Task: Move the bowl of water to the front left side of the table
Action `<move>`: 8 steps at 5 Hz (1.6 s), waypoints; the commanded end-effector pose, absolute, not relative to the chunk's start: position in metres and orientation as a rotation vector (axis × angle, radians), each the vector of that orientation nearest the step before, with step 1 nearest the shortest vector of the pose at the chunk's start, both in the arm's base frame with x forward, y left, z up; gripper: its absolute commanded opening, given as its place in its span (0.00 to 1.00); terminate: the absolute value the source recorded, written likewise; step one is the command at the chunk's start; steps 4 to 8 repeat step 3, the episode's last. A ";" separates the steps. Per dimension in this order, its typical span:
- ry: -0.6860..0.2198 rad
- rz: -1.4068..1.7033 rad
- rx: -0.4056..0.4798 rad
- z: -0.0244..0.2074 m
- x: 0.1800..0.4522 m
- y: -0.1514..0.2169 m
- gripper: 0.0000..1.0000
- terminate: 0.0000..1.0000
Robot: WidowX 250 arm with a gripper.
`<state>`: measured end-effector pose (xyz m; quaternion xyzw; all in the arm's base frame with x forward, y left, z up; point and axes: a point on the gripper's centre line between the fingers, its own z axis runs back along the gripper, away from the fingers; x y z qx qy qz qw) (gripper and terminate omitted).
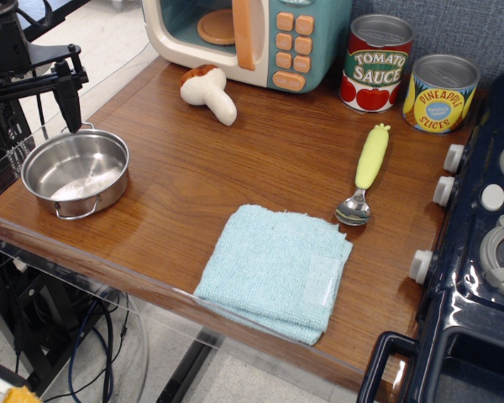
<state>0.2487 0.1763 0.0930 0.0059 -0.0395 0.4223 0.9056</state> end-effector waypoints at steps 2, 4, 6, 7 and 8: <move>-0.151 0.872 0.024 0.115 0.243 0.180 1.00 0.00; -0.151 0.872 0.024 0.115 0.243 0.180 1.00 1.00; -0.151 0.872 0.024 0.115 0.243 0.180 1.00 1.00; -0.151 0.872 0.024 0.115 0.243 0.180 1.00 1.00; -0.151 0.872 0.024 0.115 0.243 0.180 1.00 1.00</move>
